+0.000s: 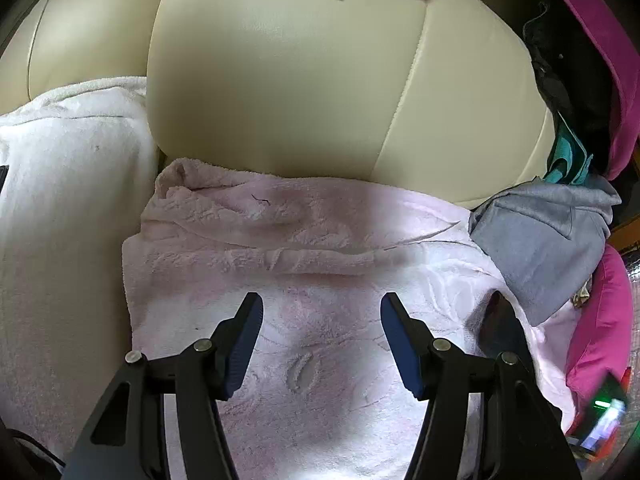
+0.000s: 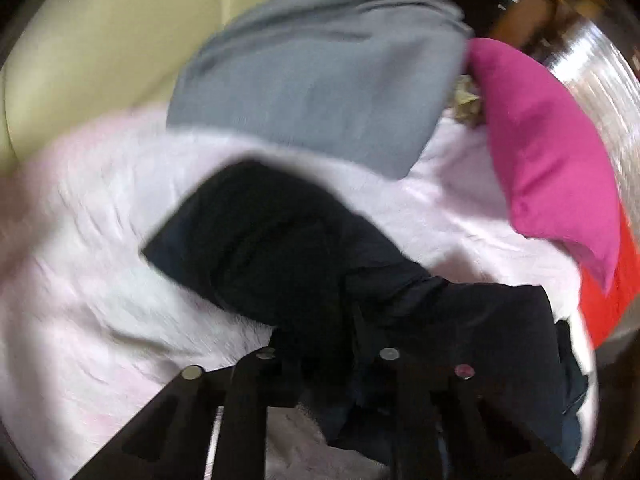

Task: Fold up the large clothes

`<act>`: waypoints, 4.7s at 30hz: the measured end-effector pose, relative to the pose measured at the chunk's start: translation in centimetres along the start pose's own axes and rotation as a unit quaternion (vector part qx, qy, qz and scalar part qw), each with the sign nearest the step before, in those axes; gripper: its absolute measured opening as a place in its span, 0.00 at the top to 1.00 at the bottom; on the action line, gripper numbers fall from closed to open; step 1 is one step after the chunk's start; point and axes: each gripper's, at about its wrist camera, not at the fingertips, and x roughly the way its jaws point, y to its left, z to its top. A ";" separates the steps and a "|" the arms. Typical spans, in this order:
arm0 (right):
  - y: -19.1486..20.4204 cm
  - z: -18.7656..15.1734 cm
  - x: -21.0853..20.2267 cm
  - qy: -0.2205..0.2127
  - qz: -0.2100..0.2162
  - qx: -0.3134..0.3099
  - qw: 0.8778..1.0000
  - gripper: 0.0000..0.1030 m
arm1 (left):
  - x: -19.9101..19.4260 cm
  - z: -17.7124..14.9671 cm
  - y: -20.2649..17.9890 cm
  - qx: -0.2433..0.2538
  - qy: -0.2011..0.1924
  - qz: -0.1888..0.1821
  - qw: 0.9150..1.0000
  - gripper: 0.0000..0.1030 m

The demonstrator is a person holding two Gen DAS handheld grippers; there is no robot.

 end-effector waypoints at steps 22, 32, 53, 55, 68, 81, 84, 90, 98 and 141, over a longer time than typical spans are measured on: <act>-25.5 -25.0 -16.6 -0.271 0.199 0.506 0.794 0.84 | -2.6 -11.5 -12.6 0.288 0.001 -0.103 0.952 0.40; -30.2 -37.3 -11.3 -0.225 0.186 0.628 0.721 0.81 | -1.9 -19.3 -16.6 0.382 0.019 -0.095 0.919 0.40; -33.8 -42.2 -8.1 -0.207 0.226 0.744 0.593 0.81 | -0.4 -22.7 -18.5 0.396 0.041 -0.092 0.913 0.40; -33.9 -42.3 -9.2 -0.216 0.207 0.737 0.606 0.86 | -0.4 -22.4 -18.4 0.393 0.043 -0.092 0.914 0.40; -34.3 -42.3 -12.7 -0.144 0.176 0.685 0.692 0.67 | 1.6 -22.7 -18.9 0.404 0.098 -0.109 0.903 0.40; -40.3 -47.4 -17.5 -0.171 0.067 0.702 0.688 0.30 | 0.6 -22.0 -20.9 0.409 0.100 -0.162 0.892 0.40; -40.6 -46.7 -15.9 -0.157 0.078 0.703 0.689 0.30 | 1.2 -21.5 -20.8 0.403 0.117 -0.157 0.894 0.40; -40.1 -45.7 -14.1 -0.155 0.059 0.694 0.701 0.23 | 0.8 -20.5 -20.6 0.401 0.108 -0.154 0.896 0.40; -39.2 -45.9 -15.1 -0.163 0.033 0.683 0.711 0.23 | 2.1 -20.2 -19.8 0.412 0.115 -0.104 0.898 0.37; -33.0 -41.3 -16.9 -0.147 0.167 0.607 0.763 0.29 | -2.2 -20.5 -19.8 0.429 0.175 -0.214 0.860 0.30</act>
